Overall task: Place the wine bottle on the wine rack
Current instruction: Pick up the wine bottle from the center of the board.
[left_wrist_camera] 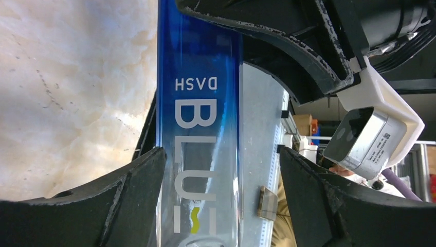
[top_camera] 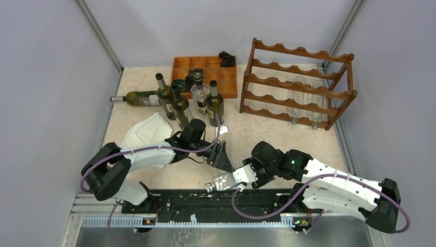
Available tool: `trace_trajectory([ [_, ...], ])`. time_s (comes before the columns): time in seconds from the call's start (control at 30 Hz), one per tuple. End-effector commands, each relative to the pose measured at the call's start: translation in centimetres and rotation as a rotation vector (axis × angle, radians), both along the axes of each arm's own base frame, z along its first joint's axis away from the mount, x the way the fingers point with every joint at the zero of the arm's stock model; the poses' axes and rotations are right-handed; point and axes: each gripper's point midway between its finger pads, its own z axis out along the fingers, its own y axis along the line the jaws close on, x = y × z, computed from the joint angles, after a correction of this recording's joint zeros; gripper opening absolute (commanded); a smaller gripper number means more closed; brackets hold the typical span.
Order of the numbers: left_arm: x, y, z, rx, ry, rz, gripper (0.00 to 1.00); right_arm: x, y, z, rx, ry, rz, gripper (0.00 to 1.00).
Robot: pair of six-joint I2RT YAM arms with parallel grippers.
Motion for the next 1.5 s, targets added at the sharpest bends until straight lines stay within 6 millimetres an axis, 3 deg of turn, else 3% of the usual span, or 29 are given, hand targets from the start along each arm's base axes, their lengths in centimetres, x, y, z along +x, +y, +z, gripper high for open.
trace_trajectory([
  [0.0, -1.6, -1.1, 1.0, -0.054, -0.015, -0.104, 0.87, 2.0, 3.9, 5.6, 0.196, -0.133, 0.030, 0.00],
  [0.23, -2.7, -1.9, -0.9, 0.003, -0.021, -0.137, 0.78, 1.9, 4.2, 5.6, 0.204, -0.134, 0.041, 0.00],
  [0.63, -2.0, -1.5, -5.3, 0.161, -0.071, -0.140, 0.93, 1.2, 4.6, 6.3, 0.244, -0.145, 0.076, 0.00],
  [0.87, -2.8, -1.5, -4.8, 0.114, -0.063, -0.205, 0.92, 1.0, 4.7, 6.3, 0.255, -0.149, 0.086, 0.00],
  [1.03, -3.8, -1.7, -3.7, 0.043, -0.001, -0.260, 0.72, 1.0, 5.0, 6.3, 0.264, -0.150, 0.093, 0.00],
  [1.13, -4.1, -1.8, -3.2, 0.018, 0.025, -0.270, 0.42, 1.1, 5.0, 6.3, 0.265, -0.154, 0.084, 0.00],
  [1.17, -4.2, -1.9, -3.0, 0.008, 0.033, -0.272, 0.28, 1.2, 4.9, 6.3, 0.268, -0.157, 0.078, 0.01],
  [1.23, -4.3, -1.9, -2.6, -0.007, 0.040, -0.264, 0.04, 1.2, 4.9, 6.4, 0.278, -0.162, 0.067, 0.08],
  [1.33, -4.4, -1.8, -1.8, -0.040, 0.043, -0.232, 0.00, 1.5, 4.9, 6.8, 0.316, -0.178, 0.028, 0.25],
  [1.4, -4.3, -1.7, -1.2, -0.058, 0.040, -0.201, 0.00, 1.9, 4.9, 7.2, 0.347, -0.195, -0.008, 0.47],
  [1.43, -4.3, -1.6, -1.1, -0.066, 0.036, -0.188, 0.00, 2.0, 4.8, 7.3, 0.355, -0.201, -0.021, 0.76],
  [1.47, -4.2, -1.5, -1.0, -0.070, 0.034, -0.170, 0.00, 2.1, 4.8, 7.4, 0.363, -0.204, -0.030, 0.96],
])
